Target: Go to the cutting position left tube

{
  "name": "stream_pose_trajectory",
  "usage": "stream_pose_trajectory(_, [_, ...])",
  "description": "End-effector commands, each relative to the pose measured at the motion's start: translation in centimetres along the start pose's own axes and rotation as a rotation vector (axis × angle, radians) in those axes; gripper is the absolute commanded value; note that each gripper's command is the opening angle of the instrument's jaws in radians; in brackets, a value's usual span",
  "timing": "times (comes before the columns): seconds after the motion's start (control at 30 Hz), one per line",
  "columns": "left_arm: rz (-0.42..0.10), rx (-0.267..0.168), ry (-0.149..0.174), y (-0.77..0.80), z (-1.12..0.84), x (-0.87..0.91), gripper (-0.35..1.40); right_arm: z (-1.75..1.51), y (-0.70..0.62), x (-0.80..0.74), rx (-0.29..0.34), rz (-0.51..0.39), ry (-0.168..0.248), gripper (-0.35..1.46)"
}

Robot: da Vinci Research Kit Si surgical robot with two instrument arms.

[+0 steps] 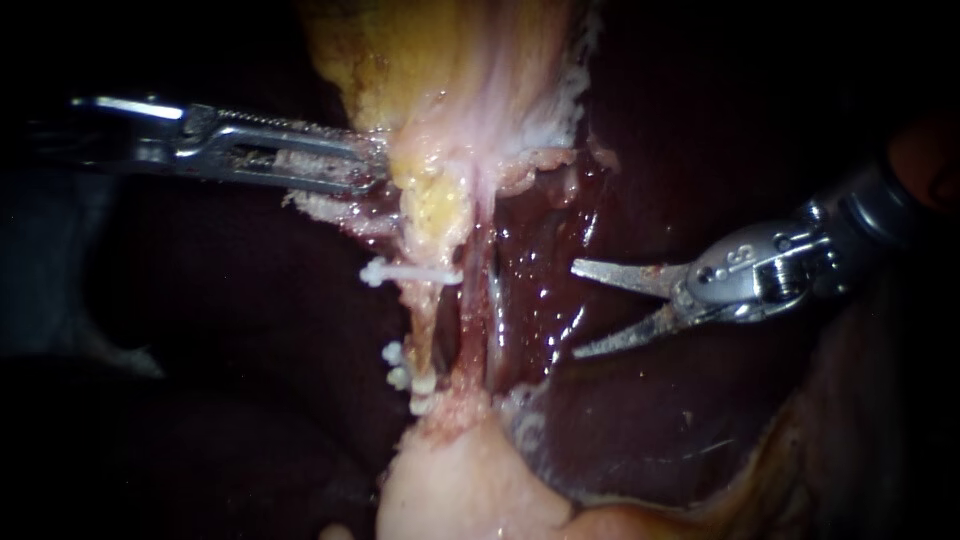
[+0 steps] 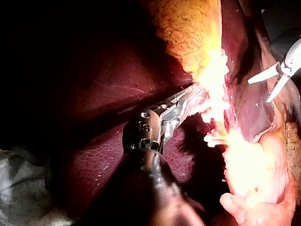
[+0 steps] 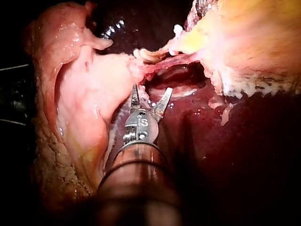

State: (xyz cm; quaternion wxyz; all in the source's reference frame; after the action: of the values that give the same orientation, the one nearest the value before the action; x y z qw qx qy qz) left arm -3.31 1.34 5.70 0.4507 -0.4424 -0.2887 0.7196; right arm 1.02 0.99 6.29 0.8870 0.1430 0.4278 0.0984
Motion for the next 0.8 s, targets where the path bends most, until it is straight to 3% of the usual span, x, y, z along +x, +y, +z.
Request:
stream_pose_trajectory(0.03, [-0.001,-0.004,-0.001,0.01,-0.04,0.02,-0.35,0.01,0.00,0.00,0.002,0.000,0.001,1.43])
stream_pose_trajectory(0.2, [-0.013,-0.002,-0.002,0.10,-0.33,0.21,-0.35,0.01,0.00,0.01,0.004,0.000,0.002,1.43])
stream_pose_trajectory(0.47, [-0.013,0.015,0.072,0.23,-1.00,0.64,-0.35,0.01,0.00,0.01,0.010,0.000,0.004,1.43])
stream_pose_trajectory(0.67, [-0.017,0.030,0.089,0.24,-1.06,0.66,-0.35,0.02,-0.02,0.05,0.027,0.002,0.011,1.43])
stream_pose_trajectory(0.8, [-0.018,0.027,0.087,0.27,-1.04,0.64,-0.35,0.08,-0.10,0.16,0.067,0.004,0.050,1.43])
